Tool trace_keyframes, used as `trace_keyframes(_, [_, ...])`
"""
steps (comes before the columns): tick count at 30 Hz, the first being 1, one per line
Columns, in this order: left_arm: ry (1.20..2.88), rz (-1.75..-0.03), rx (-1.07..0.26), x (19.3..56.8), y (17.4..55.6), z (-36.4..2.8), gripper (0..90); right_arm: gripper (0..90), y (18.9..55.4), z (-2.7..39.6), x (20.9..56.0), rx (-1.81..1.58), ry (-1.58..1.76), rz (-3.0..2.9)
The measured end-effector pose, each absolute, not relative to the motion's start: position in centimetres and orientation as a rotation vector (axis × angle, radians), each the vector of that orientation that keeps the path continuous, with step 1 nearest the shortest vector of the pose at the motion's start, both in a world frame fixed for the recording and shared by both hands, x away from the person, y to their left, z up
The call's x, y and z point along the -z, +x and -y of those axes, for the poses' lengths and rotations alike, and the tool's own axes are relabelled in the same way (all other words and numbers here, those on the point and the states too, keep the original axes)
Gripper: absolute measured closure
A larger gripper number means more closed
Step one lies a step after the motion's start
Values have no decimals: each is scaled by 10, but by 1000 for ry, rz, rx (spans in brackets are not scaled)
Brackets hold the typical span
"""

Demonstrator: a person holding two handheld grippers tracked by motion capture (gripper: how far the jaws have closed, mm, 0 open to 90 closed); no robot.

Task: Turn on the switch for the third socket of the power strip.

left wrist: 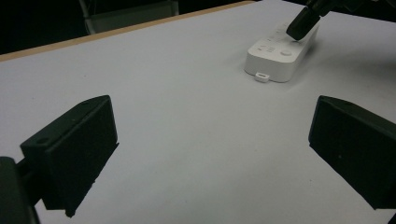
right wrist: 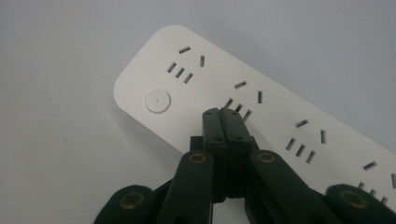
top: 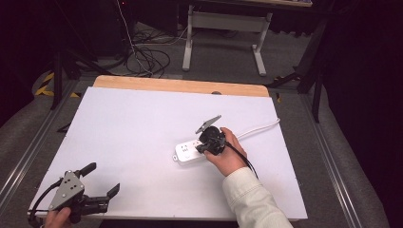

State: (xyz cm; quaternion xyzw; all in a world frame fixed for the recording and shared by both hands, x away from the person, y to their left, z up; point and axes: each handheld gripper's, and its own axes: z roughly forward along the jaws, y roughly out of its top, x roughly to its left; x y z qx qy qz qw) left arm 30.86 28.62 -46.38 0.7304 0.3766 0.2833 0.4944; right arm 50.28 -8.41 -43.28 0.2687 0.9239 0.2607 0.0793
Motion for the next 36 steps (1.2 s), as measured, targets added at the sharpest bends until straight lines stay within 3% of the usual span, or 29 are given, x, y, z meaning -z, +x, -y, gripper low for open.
trace_keyframes(36, [1777, -912, -681, 464, 309, -285, 16, 900, 499, 83, 439, -781, 839, -2734])
